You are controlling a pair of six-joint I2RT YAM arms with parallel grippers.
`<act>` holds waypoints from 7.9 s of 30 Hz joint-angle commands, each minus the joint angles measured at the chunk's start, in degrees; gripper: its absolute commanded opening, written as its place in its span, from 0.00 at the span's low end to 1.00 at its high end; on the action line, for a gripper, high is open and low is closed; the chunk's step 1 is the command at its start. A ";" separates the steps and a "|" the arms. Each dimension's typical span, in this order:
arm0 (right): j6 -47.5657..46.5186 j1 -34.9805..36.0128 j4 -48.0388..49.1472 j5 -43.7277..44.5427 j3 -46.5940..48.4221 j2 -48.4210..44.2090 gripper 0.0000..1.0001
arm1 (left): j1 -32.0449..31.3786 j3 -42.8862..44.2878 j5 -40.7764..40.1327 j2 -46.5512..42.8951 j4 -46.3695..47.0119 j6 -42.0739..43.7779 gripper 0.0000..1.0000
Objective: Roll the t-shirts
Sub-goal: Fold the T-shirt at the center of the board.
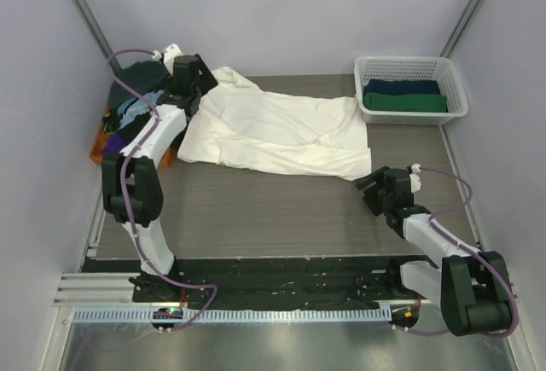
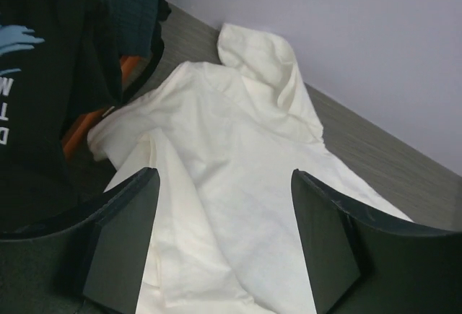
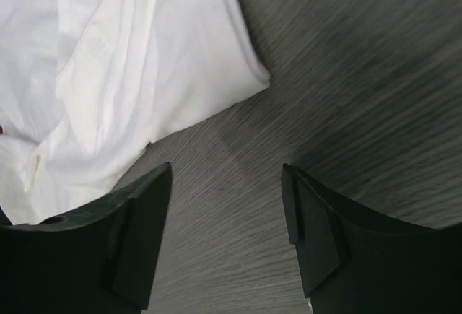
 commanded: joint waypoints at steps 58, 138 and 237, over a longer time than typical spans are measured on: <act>-9.68 -18.17 0.82 3.90 2.46 2.18 0.01 | -5.62 -67.58 -2.42 -27.31 30.88 -28.06 0.49; -6.07 -21.16 -3.14 -4.54 -7.03 -7.57 0.01 | 4.57 -75.58 -0.31 -44.79 17.17 -25.69 0.51; -6.76 -21.69 -15.94 -23.88 7.83 -9.84 0.01 | 16.52 -58.61 9.89 -77.99 -19.63 -17.07 0.00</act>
